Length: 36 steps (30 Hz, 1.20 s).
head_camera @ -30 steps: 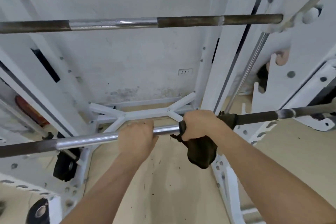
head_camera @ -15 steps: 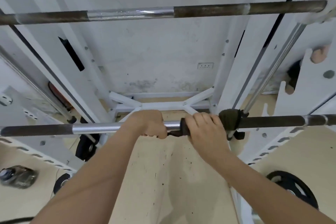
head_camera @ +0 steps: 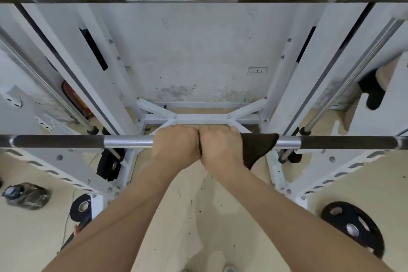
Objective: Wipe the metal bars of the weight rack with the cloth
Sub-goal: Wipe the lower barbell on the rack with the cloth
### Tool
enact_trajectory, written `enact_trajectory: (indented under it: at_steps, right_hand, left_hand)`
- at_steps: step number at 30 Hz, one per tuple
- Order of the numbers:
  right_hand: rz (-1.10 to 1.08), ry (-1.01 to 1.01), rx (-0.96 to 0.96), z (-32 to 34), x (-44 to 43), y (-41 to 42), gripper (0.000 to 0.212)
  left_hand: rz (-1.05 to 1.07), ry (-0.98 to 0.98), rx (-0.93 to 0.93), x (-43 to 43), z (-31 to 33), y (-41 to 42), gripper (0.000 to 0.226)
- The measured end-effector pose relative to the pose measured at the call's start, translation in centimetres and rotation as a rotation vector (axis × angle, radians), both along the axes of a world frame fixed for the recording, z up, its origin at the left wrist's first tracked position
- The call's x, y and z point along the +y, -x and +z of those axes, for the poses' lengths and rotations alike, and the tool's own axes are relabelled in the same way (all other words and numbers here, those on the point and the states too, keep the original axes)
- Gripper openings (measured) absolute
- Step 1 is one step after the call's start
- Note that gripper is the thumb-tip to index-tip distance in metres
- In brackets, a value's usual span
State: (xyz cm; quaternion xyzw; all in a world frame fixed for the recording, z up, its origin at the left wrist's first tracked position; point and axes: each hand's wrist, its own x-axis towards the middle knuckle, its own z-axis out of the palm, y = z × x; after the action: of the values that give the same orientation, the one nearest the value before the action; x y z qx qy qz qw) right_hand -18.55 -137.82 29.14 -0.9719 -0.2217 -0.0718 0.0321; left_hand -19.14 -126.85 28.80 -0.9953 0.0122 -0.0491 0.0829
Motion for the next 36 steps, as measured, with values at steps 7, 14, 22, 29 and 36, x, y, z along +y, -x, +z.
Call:
enact_trajectory:
  at_steps: [7, 14, 22, 29, 36]
  right_hand:
    - [-0.156, 0.233, -0.030, -0.3, -11.3, -1.6, 0.017]
    - [0.051, 0.257, 0.872, 4.8, -0.8, -4.4, 0.020]
    - [0.105, 0.042, -0.339, -1.7, -9.0, -0.9, 0.025]
    - [-0.287, 0.106, -0.190, -1.3, -14.0, -1.6, 0.022]
    - [0.003, 0.167, 0.790, 4.6, -3.2, -4.5, 0.018]
  left_hand:
    - [-0.023, 0.189, 0.422, 0.5, 2.4, -1.7, 0.015]
    - [-0.020, 0.060, 0.061, -0.3, 1.3, 1.0, 0.026]
    - [-0.016, 0.100, 0.145, -0.2, 1.3, 0.3, 0.018]
    - [-0.027, 0.128, 0.305, 0.1, 2.2, -0.7, 0.009]
    - [-0.031, 0.160, 0.399, 0.3, 2.2, -1.5, 0.013]
